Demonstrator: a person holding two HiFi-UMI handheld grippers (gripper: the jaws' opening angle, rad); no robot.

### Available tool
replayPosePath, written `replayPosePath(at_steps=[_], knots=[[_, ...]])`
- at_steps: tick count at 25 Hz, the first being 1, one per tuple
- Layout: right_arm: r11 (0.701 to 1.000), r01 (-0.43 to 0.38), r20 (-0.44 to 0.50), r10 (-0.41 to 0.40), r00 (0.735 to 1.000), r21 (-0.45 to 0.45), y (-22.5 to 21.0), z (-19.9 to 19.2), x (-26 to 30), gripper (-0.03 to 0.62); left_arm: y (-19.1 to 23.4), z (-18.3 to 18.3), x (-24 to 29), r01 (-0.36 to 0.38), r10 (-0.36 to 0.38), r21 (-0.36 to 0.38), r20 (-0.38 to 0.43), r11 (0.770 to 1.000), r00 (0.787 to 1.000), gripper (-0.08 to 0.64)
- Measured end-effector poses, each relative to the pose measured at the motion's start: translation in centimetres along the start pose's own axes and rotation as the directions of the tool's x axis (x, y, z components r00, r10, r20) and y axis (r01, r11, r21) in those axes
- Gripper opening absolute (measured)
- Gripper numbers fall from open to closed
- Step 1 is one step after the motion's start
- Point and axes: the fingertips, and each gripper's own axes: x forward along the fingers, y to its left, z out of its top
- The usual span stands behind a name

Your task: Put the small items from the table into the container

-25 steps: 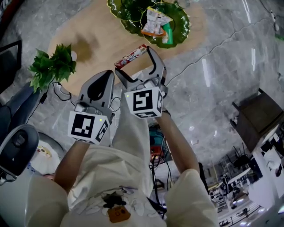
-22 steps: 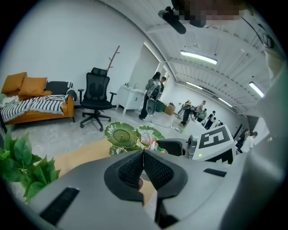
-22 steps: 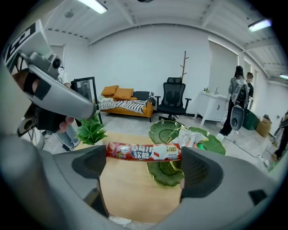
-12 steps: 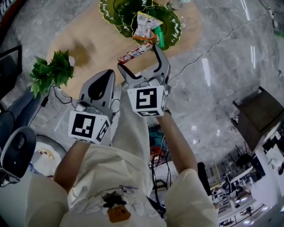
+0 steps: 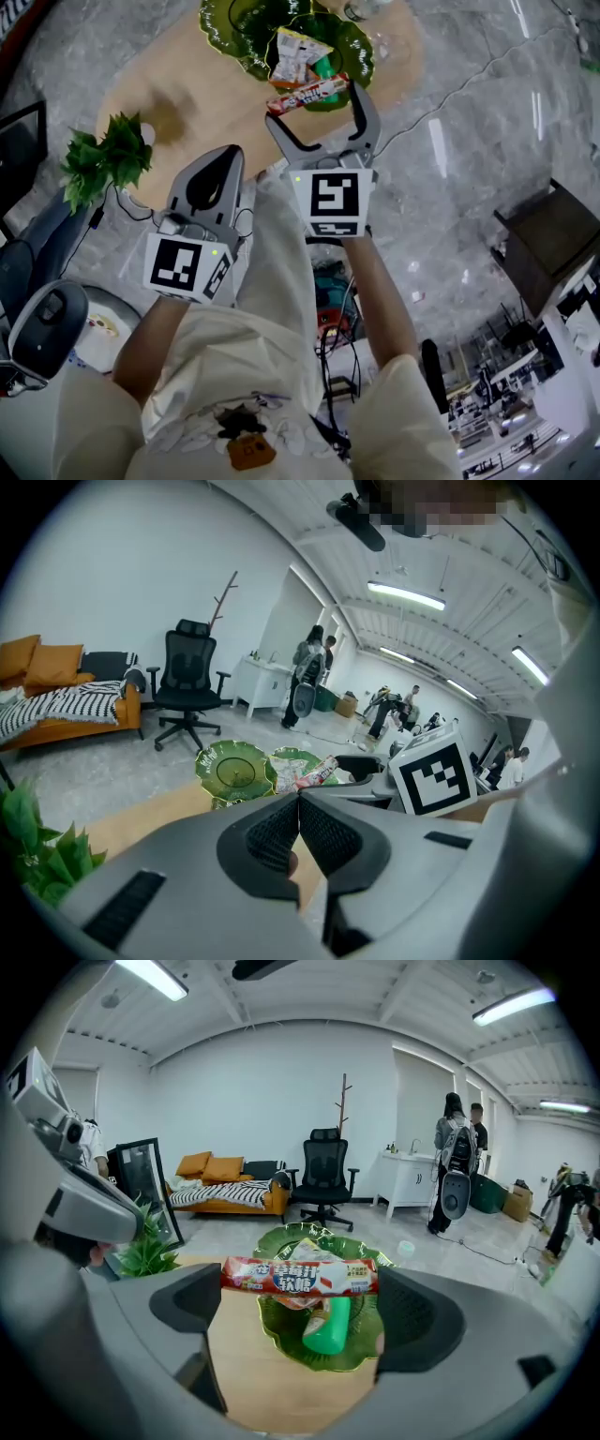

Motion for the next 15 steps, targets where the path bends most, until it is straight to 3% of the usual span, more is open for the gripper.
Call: replayPosePath(at_steps=[15], knots=[[0.999, -0.041, -0.054, 0.042, 0.998, 0.016, -4.5, -0.7, 2.7, 0.531, -0.9, 0.5, 2.4, -0.004, 0.004, -0.003, -0.016, 1.0, 1.0, 0.009]])
